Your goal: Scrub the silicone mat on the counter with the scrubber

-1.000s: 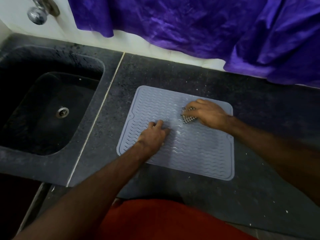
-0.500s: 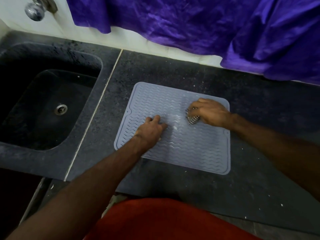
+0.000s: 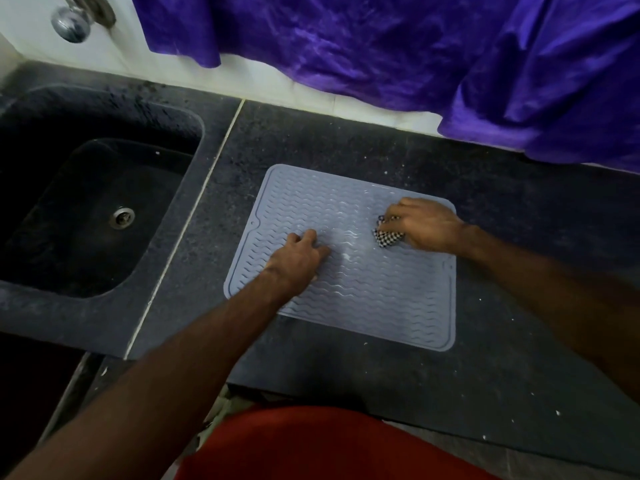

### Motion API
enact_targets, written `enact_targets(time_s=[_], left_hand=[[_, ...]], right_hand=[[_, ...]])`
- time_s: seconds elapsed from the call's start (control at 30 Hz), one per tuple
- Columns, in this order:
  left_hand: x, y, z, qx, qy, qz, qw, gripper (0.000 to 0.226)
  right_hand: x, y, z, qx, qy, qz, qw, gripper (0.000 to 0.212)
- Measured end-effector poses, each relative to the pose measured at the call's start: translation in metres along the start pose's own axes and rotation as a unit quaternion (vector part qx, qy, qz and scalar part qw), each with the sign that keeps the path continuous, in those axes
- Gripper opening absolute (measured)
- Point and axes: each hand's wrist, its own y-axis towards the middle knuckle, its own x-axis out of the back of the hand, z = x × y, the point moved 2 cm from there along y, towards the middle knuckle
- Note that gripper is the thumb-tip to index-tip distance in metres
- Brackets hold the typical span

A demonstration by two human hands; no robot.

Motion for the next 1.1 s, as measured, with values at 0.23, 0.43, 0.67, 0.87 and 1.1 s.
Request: enact_targets(time_s=[0.23,0.43,0.67,0.87,1.1], left_hand=[[0.003,0.002,-0.001,0.006,-0.003,0.004,1.000,0.061],[0.003,0.002,0.002,-0.002,-0.013,0.005,1.000,0.060],[0.006,0.004,0.000,0.005,0.009,0.021,1.000,0.063],[0.005,0.005,0.001,0.013,0.012,0.024,1.000,0.063],[0.011,0.007,-0.003,0.012,0.034,0.030,0.999,0.063]], right_hand=[[0.029,0.097,0.036,-0.009,0.043,-0.052,0.998,0.050],[0.002,0.051,0.000,0.006,0.062,-0.056,0.996,0.057],[0.018,0.079,0.009,-0.021,0.136,-0.092,0.986,0.046],[0.011,0.095,0.023,-0.048,0.127,-0.070,0.988,0.045],[0.008,0.066,-0.001,-0.107,0.147,-0.055,0.982,0.035]])
